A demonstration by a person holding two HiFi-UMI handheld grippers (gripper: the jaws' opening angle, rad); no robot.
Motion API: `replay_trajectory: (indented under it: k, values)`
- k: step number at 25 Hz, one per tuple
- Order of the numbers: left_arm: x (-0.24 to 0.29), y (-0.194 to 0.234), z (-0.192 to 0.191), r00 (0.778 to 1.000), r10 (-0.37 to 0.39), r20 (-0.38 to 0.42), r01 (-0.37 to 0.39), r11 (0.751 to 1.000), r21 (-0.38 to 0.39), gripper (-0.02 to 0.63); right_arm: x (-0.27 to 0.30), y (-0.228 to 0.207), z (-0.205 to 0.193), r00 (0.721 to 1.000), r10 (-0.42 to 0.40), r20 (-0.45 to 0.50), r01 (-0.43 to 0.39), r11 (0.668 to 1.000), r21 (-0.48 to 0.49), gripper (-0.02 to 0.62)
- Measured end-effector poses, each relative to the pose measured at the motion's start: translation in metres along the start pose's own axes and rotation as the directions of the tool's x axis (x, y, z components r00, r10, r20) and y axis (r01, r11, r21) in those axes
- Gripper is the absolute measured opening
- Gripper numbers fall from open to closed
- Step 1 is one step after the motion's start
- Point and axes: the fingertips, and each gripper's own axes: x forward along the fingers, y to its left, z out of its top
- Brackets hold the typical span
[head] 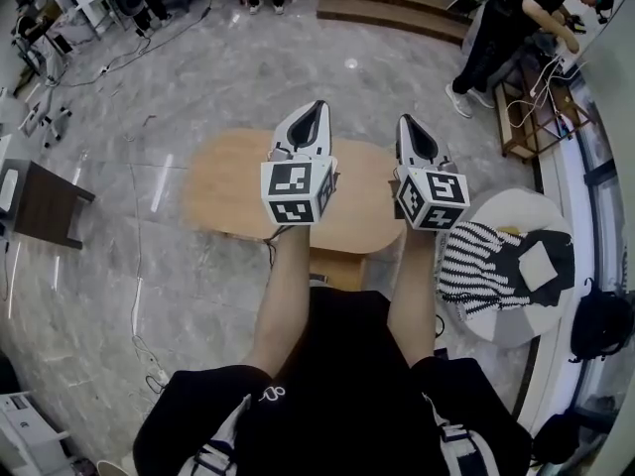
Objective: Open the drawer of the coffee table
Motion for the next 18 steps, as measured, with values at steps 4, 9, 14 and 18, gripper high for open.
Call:
replay_trajectory:
  k: [4,9,14,18]
  values:
    - [-0.005,-0.003,0.0,1.0,-0.018,0.012,0.018,1.0,0.024,0.009,-0.005,0.003,0.003,1.0,-0.003,0.01,0.003,1.0,-0.026,0.011]
    - [-0.006,0.002,-0.005,1.0,-0.023,0.006,0.022,0.999,0.03,0.009,0.0,0.009,0.001,1.0,0.009,0.007,-0.009,0.999,-0.04,0.011]
    - [-0.002,0.002,-0.011,1.0,-0.025,-0.003,0.025,0.999,0.039,0.009,0.006,0.011,0.001,1.0,0.018,0.013,-0.017,0.999,-0.046,0.011]
    - [0.0,0.001,-0.014,1.0,-0.028,-0.009,0.028,0.999,0.046,0.009,0.006,0.009,0.001,1.0,0.019,0.016,-0.018,0.998,-0.054,0.011]
